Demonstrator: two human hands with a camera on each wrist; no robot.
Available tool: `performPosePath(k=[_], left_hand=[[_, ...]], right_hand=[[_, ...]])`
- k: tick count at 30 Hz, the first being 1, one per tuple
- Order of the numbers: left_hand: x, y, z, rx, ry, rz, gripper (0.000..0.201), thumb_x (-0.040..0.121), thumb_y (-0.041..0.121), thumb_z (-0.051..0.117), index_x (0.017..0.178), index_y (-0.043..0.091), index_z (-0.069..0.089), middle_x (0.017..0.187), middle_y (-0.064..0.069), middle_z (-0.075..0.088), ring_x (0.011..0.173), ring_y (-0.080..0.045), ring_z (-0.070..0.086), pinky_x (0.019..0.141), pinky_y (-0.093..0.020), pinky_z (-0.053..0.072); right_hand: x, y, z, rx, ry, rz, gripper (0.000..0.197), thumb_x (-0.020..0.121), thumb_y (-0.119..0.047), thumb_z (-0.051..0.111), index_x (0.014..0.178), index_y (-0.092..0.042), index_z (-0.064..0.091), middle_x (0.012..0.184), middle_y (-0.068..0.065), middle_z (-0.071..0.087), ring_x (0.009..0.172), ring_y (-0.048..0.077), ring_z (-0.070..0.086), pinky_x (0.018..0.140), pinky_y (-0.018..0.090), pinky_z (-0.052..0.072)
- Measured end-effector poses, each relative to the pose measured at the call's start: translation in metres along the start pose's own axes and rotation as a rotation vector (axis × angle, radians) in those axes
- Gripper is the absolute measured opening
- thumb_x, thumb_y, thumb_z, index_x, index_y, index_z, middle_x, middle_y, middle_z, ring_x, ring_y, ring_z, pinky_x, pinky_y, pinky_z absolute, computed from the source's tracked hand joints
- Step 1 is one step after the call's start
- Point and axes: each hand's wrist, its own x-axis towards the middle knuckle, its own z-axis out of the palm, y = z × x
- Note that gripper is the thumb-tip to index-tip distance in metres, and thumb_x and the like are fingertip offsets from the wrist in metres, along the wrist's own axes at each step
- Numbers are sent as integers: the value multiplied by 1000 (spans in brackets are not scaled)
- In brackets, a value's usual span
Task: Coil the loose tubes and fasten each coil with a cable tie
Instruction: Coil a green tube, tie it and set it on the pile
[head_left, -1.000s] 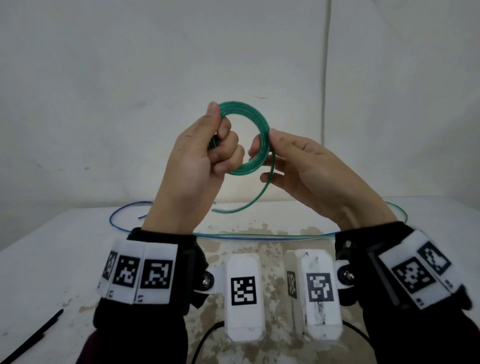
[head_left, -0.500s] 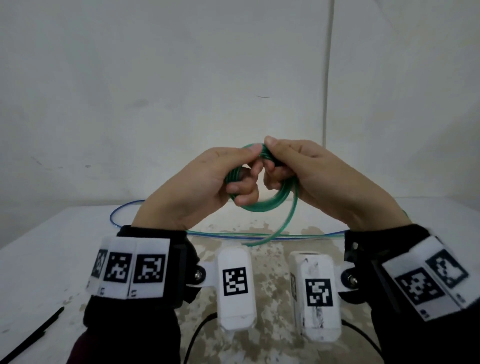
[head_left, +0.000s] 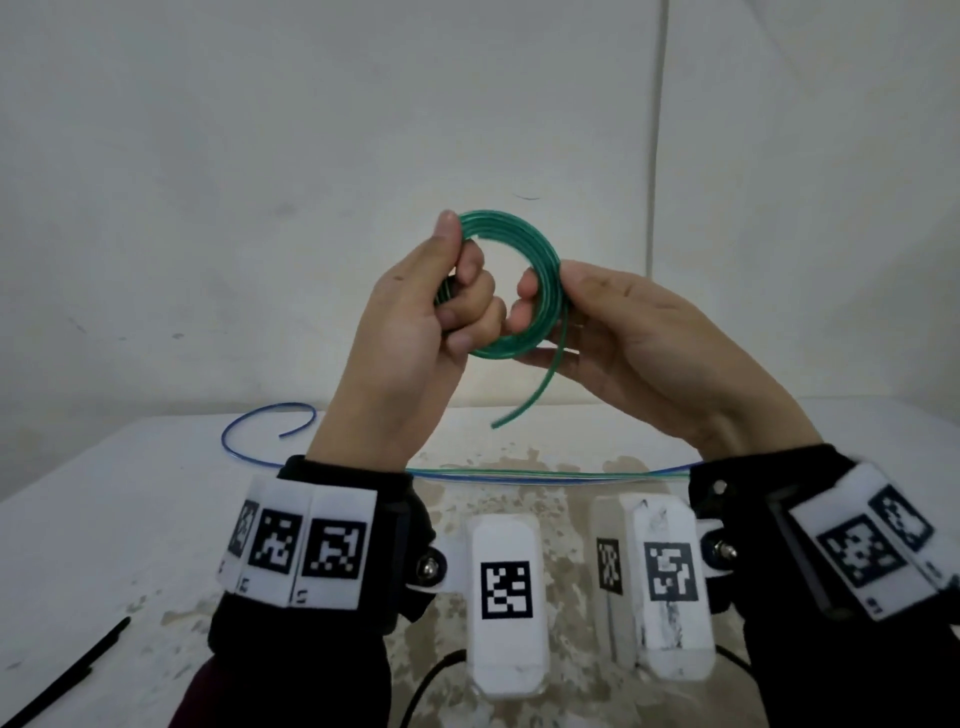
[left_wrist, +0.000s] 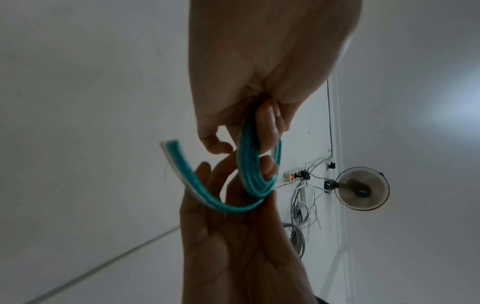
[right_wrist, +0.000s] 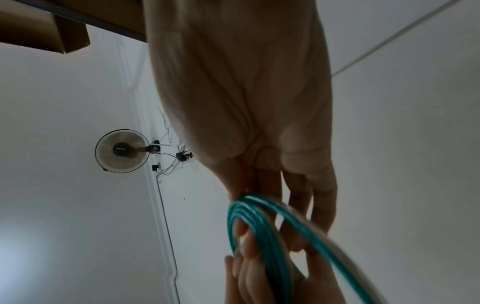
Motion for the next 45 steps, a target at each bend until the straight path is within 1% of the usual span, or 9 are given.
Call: performPosePath(k=[7, 10, 13, 17, 20, 27, 34, 41, 45], left_hand=[[-3, 1, 0, 114, -106, -198, 35, 96, 28, 35, 69, 8, 46, 43, 0, 35, 44, -19, 43, 53, -21, 43], [-6, 1, -4, 315, -190, -293, 32, 91, 33, 41, 74, 6, 49, 44, 2, 38, 43, -18, 44, 61, -26, 43], [-9, 0, -7, 357, -229, -355, 33, 91, 32, 43, 72, 6, 50, 47, 3, 29, 43, -14, 35, 53, -20, 37], [-6, -2, -7, 331, -154, -238, 35, 99, 28, 36, 71, 9, 42, 51, 8, 22, 45, -9, 21, 45, -16, 23], [-2, 0, -9, 196, -28, -120, 37, 103, 26, 32, 69, 12, 40, 52, 8, 21, 44, -6, 18, 43, -16, 19], [0, -3, -5, 9, 135, 2, 38, 103, 31, 29, 71, 13, 39, 49, 10, 24, 42, -5, 21, 66, -33, 8], [0, 3, -1, -71, 18, -104, 40, 100, 25, 24, 66, 11, 39, 44, 2, 30, 39, -15, 38, 55, -25, 38], [-7, 1, -4, 267, -181, -263, 29, 89, 31, 43, 75, 7, 50, 45, -2, 47, 54, -24, 64, 72, -30, 52], [-9, -1, -8, 321, -179, -244, 24, 90, 25, 46, 82, 6, 58, 49, 3, 44, 50, -15, 56, 81, -33, 51]], right_hand=[[4, 0, -5, -171, 77, -48, 35, 104, -22, 29, 81, -10, 53, 54, -7, 39, 61, 11, 45, 76, 23, 43], [-3, -4, -2, -458, 44, -13, 34, 103, -25, 34, 82, -10, 56, 62, 4, 39, 61, 13, 43, 72, 22, 44], [-4, -3, 2, -553, 123, 39, 27, 102, -29, 37, 88, -10, 50, 61, 1, 45, 60, 15, 45, 72, 28, 44], [4, 2, 4, -239, 208, 33, 22, 102, -16, 34, 90, -6, 50, 50, -4, 43, 53, 14, 43, 71, 32, 47], [5, 1, 1, -138, 147, -6, 29, 103, -15, 33, 95, -5, 59, 65, 2, 60, 67, 16, 55, 72, 29, 52], [4, 5, 3, -165, 28, -3, 34, 102, -21, 32, 101, -11, 64, 88, 1, 71, 93, 13, 63, 80, 28, 53], [4, 3, 2, -24, 6, -30, 34, 103, -26, 28, 78, -14, 48, 68, -3, 55, 73, 13, 52, 80, 25, 47], [-1, 0, -4, -308, 22, 21, 36, 102, -31, 32, 73, -14, 46, 59, -5, 32, 63, 15, 35, 63, 18, 37], [-2, -1, -8, -384, -6, 23, 35, 103, -31, 34, 77, -14, 51, 60, -5, 34, 60, 10, 33, 68, 20, 37]])
